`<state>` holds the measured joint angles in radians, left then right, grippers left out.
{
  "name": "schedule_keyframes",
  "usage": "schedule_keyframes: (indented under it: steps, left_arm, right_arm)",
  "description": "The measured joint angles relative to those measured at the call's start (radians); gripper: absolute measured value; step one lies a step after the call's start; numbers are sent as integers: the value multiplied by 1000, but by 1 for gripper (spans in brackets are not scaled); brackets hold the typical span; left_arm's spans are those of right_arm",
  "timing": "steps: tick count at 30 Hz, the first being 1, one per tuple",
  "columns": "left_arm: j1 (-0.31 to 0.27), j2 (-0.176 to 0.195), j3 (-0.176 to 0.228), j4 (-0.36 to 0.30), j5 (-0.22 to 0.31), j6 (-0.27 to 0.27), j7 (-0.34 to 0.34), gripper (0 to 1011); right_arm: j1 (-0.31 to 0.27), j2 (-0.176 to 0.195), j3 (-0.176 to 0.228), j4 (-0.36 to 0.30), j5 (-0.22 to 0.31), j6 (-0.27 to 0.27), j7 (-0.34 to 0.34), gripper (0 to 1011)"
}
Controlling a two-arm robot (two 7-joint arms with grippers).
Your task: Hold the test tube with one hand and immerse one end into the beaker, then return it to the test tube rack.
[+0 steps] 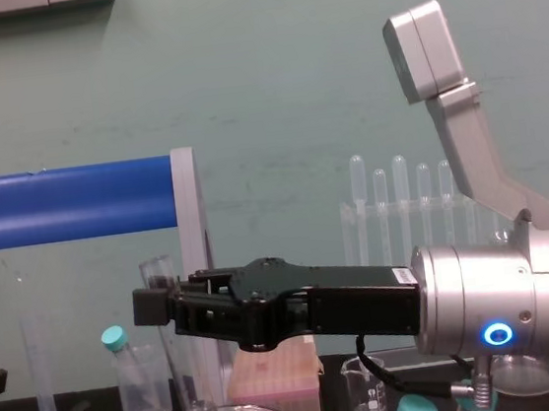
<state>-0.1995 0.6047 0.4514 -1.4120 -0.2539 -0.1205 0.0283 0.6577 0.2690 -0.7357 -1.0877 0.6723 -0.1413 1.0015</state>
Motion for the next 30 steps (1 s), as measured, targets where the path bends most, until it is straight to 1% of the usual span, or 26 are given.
schedule_keyframes:
  steps: [18,24,30]
  left_arm:
    - [0,0,0,0,0,0,0,1000]
    - [0,0,0,0,0,0,0,1000]
    - [0,0,0,0,0,0,0,1000]
  right_arm:
    - [0,0,0,0,0,-2,4,242]
    - [1,-3,7,-2,9,-35,32,242]
    - [-4,-1,37,-25,41,-82,59,242]
